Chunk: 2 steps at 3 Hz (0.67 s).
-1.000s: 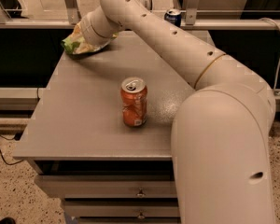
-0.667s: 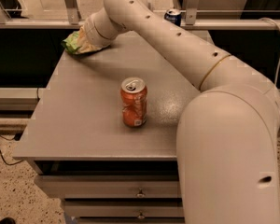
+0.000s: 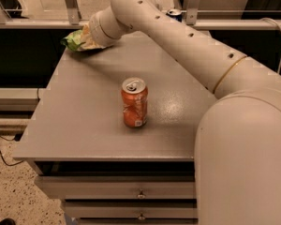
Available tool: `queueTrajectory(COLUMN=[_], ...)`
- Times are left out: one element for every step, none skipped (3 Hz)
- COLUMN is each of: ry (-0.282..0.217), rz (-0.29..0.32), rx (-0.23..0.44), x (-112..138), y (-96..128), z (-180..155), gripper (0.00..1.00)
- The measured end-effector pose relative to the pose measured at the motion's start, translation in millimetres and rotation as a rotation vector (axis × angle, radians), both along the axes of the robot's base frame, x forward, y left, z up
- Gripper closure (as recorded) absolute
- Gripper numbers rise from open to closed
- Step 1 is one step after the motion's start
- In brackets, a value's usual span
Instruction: Move green rice chip bag near pepsi can
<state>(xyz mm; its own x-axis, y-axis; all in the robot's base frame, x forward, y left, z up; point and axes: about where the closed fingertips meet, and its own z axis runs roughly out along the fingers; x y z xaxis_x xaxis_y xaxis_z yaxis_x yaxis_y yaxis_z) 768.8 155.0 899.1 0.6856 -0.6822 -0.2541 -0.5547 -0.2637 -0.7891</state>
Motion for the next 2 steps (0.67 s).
queueTrajectory(ry=[-0.042, -0.030], rz=[-0.019, -0.036], rx=[-0.002, -0.002], x=[-7.5, -20.7], y=[-19.9, -45.1], z=[25.0, 35.4], gripper=[1.00, 1.00])
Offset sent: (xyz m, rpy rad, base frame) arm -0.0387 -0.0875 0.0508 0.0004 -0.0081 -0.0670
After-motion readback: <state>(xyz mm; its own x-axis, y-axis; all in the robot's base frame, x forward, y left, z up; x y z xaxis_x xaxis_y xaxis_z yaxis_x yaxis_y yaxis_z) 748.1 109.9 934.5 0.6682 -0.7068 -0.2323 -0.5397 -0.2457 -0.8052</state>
